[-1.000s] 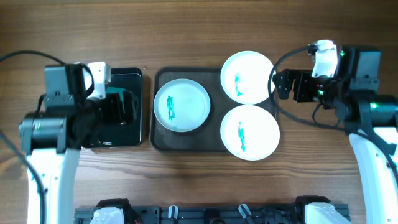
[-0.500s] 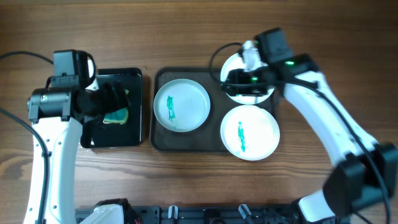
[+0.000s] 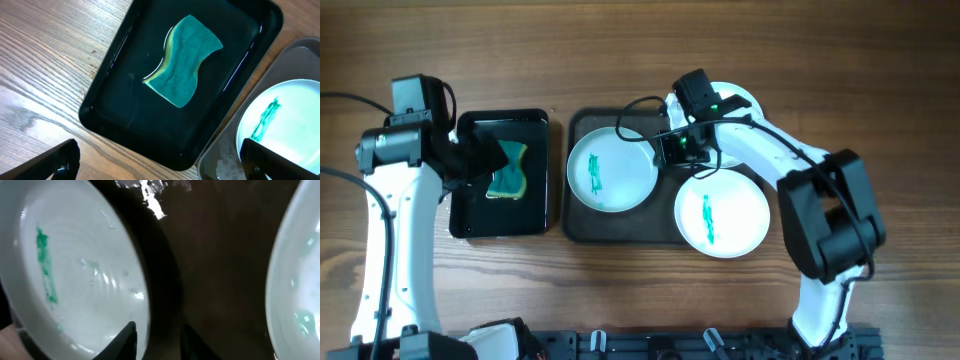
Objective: Clean dirty plates on tray and stack at the side
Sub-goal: 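Move left gripper to the sponge and right gripper to the left plate, then grasp the green sponge with the left gripper and lift it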
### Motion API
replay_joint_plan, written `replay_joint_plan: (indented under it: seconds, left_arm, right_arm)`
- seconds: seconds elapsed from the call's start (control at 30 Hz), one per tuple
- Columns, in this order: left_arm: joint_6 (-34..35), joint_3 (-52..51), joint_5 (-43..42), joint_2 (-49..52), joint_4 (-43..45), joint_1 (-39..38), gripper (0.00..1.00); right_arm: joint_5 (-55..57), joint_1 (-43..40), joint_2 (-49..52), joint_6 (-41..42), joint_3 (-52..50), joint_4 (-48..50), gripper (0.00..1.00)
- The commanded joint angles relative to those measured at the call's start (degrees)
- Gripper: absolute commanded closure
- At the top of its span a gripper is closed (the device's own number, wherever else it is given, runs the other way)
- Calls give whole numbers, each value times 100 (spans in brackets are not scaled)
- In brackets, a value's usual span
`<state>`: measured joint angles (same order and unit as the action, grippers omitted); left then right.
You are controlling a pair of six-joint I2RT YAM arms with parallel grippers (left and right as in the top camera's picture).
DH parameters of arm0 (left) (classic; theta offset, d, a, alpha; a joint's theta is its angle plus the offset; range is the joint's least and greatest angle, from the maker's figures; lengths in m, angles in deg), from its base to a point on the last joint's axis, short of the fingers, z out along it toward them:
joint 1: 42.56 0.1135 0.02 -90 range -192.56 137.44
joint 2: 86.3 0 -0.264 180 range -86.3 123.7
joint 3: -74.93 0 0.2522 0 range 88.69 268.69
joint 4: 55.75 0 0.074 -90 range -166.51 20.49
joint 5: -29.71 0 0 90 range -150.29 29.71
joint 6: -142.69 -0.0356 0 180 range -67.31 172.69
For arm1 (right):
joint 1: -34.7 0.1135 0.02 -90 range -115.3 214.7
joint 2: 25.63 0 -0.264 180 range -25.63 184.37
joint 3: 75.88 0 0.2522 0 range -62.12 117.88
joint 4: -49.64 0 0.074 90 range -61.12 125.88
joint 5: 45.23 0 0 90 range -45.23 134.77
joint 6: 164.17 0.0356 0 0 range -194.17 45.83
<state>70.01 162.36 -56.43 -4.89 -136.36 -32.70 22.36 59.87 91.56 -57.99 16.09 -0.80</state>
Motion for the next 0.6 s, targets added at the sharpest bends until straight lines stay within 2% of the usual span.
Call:
replay_joint_plan:
  seconds: [0.0, 0.03, 0.2, 0.37, 0.43, 0.47, 0.57]
  left_arm:
    - [94, 92, 205, 208, 0, 55, 0]
    - [94, 92, 232, 247, -2, 55, 0]
    - [94, 92, 428, 619, 17, 61, 0]
    - [92, 92, 503, 1088, 85, 66, 0]
    - [-20, 92, 463, 1292, 234, 63, 7]
    - [-293, 92, 275, 1416, 382, 63, 8]
    - [-1104, 92, -367, 1749, 874, 63, 21]
  right_arm:
    - [72, 55, 258, -166, 107, 66, 75]
    - [74, 55, 262, -186, 107, 76, 75]
    - [636, 98, 264, 26, 96, 42, 96]
    - [636, 96, 264, 98, 96, 44, 96]
    - [636, 96, 264, 96, 96, 46, 96]
    - [636, 96, 264, 96, 96, 44, 96]
    - [658, 96, 264, 85, 96, 46, 95]
